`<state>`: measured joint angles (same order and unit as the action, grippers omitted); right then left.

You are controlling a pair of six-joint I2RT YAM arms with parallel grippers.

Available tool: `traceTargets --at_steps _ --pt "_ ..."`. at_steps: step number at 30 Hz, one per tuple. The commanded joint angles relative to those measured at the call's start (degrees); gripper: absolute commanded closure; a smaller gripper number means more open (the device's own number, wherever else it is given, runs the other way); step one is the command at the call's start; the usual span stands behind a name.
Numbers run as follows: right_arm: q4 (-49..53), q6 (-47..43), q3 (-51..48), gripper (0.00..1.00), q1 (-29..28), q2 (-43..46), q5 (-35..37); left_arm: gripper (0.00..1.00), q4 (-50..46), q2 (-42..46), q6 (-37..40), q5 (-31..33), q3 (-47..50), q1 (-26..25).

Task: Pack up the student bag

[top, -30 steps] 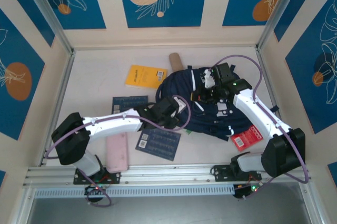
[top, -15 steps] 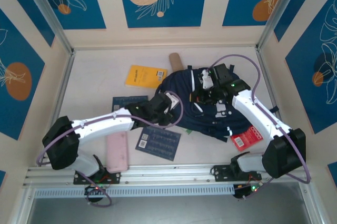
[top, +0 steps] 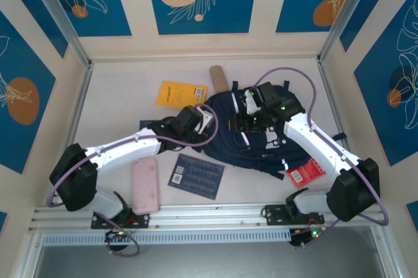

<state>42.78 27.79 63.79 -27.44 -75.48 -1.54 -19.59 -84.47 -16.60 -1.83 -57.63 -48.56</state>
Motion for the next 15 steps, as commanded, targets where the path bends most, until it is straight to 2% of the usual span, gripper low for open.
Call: traceTargets --at_steps 1,2,4,9,12,15 --pt "5.23 6.63 2.39 0.43 -1.0 1.75 8.35 1.0 4.42 1.26 -3.42 -5.95 1.91 -0.12" --pt "6.66 9.13 2.24 0.43 -1.71 2.85 10.79 1.0 4.71 1.68 -3.98 -6.56 2.25 -0.29" --pt "9.4 13.48 1.17 0.52 -3.64 5.43 14.42 1.0 4.64 2.42 -4.39 -6.86 2.53 -0.52" --pt "15.74 24.51 -5.31 0.98 -9.22 11.93 21.71 1.0 3.54 4.44 -4.41 -5.82 1.7 -0.6" --pt "18.8 29.53 -9.57 1.0 -12.81 12.76 23.82 1.0 2.95 4.92 -4.15 -5.29 0.47 -0.59" --pt "18.15 34.16 -14.71 1.0 -15.63 12.35 21.87 1.0 2.63 4.91 -4.05 -5.21 -1.01 -0.6"
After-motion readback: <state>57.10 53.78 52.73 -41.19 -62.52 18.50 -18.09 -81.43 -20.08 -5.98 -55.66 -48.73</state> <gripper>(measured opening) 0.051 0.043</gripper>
